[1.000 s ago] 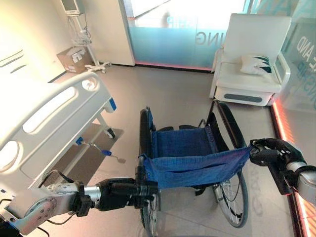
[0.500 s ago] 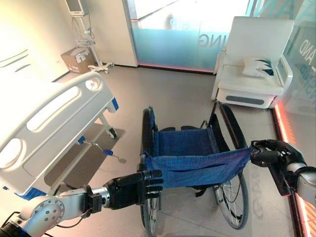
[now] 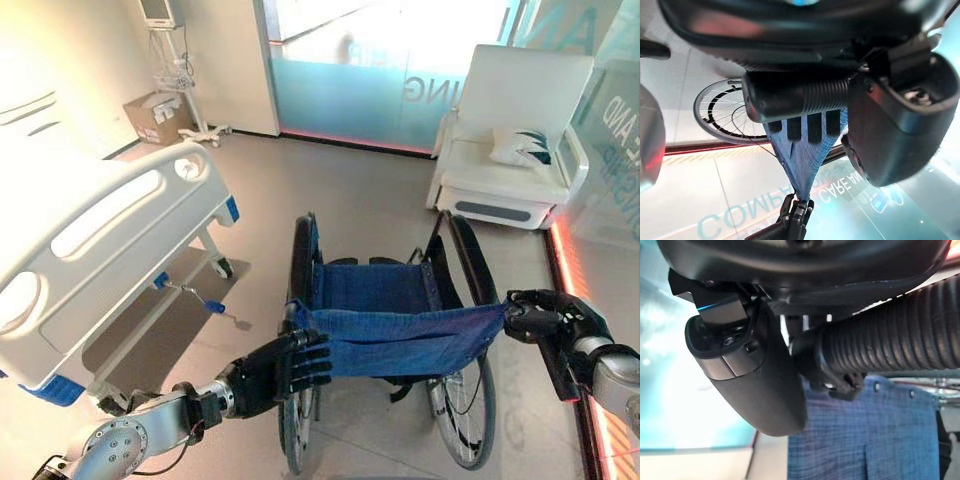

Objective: Push the wheelchair next to the bed

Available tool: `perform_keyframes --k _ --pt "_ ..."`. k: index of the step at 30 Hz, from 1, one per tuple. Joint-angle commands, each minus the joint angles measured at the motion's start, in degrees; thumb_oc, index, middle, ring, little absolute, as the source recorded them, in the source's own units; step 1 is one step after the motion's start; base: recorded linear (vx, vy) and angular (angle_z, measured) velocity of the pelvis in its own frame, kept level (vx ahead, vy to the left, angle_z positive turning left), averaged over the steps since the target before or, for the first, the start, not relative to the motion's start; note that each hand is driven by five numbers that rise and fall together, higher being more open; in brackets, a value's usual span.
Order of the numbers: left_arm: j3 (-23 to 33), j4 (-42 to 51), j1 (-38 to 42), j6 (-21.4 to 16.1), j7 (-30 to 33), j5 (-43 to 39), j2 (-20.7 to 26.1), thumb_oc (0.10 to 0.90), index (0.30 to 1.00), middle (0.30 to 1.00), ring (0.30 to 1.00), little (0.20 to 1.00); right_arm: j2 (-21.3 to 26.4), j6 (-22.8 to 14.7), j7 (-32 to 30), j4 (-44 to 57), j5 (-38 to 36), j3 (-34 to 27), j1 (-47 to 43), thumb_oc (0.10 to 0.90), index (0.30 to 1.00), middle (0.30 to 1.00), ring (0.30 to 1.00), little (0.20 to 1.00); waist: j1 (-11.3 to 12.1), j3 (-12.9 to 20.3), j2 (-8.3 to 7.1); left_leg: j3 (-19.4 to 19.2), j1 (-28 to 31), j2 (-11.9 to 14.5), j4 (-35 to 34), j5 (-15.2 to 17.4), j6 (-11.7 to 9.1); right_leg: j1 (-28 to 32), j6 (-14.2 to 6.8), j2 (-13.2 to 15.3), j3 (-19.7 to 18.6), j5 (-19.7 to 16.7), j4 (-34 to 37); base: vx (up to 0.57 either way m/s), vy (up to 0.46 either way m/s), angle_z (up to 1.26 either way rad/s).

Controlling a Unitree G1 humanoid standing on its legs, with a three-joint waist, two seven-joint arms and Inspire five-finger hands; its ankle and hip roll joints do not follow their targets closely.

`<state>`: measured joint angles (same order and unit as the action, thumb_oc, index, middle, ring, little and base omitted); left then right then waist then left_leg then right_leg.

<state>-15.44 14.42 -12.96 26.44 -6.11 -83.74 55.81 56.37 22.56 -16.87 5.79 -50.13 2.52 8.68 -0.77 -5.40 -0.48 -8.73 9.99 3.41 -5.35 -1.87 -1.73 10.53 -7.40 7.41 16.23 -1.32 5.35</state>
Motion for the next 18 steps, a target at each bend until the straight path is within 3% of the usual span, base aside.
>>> perform_keyframes --k 1,18 --pt "5.76 7.97 11.33 -10.17 -4.71 -3.69 -6.06 0.400 0.300 0.300 0.300 0.300 -1.82 -0.61 7.66 7.04 -3.02 6.69 -1.94 0.400 0.300 0.300 0.300 0.300 0.34 0.76 1.62 -3.11 0.70 2.38 0.35 2.07 -2.62 0.60 -2.07 0.58 1.92 1.63 -0.35 0.00 -0.018 -0.03" --pt "8.31 8.58 9.78 -10.49 -0.99 -1.64 -8.22 0.400 0.300 0.300 0.300 0.300 -1.67 -0.23 8.27 8.31 -2.88 6.54 -2.68 0.400 0.300 0.300 0.300 0.300 0.56 -0.47 1.36 -2.46 1.24 3.58 0.35 0.98 -3.30 0.29 -0.92 -0.77 2.04 2.07 -1.24 0.02 -0.066 -0.02"
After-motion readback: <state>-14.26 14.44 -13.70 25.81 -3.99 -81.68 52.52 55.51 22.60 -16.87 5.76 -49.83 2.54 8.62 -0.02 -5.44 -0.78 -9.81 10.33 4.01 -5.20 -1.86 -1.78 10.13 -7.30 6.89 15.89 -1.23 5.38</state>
